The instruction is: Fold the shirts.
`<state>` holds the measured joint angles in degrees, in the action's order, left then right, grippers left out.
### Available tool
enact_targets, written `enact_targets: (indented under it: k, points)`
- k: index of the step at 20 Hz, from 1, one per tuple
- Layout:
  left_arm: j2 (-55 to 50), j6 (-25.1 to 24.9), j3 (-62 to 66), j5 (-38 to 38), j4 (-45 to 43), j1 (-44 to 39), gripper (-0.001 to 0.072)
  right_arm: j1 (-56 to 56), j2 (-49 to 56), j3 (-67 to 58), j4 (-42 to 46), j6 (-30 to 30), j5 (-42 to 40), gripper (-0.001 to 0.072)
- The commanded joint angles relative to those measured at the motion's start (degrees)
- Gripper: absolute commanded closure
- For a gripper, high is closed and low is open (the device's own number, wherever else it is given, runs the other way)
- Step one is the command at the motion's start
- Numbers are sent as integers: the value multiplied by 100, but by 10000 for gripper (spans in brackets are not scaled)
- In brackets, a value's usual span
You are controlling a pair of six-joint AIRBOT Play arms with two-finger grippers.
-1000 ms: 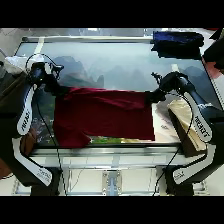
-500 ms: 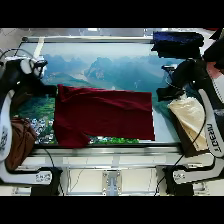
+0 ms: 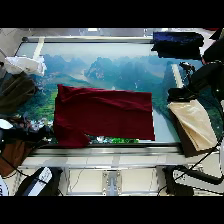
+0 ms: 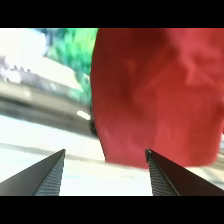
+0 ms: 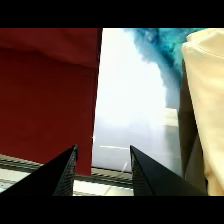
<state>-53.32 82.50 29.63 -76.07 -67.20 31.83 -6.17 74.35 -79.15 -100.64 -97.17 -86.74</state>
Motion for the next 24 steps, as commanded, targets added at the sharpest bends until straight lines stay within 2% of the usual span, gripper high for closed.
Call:
enact_targets:
  k: [1, 5, 8, 10, 18, 22, 23, 24]
  points:
    - [-251, -87, -422, -111, 612, 599, 127, -22, -52, 28, -175, 2, 59, 321]
    - [-901, -160, -424, 11, 835, 601, 127, -22, -52, 28, -177, 4, 59, 322]
    - [-1204, -527, -424, 157, 1510, 599, 134, -22, -55, 28, -184, 24, 24, 322]
    - [-1316, -544, -424, 280, 1488, 599, 295, -22, -55, 28, -203, 46, 15, 322]
    - [-1375, -538, -444, 232, 1331, 570, 295, -22, -90, 22, -271, 219, 9, 322]
    - [-1375, -538, -568, 372, 1357, 160, 298, -22, -264, 11, -247, 214, 24, 322]
    - [-1375, -535, -568, 461, 1445, 83, 359, -24, -348, 11, -214, 214, 20, 322]
    - [-1375, -538, -568, 551, 1567, 11, 508, -24, -468, 11, -120, 212, 20, 322]
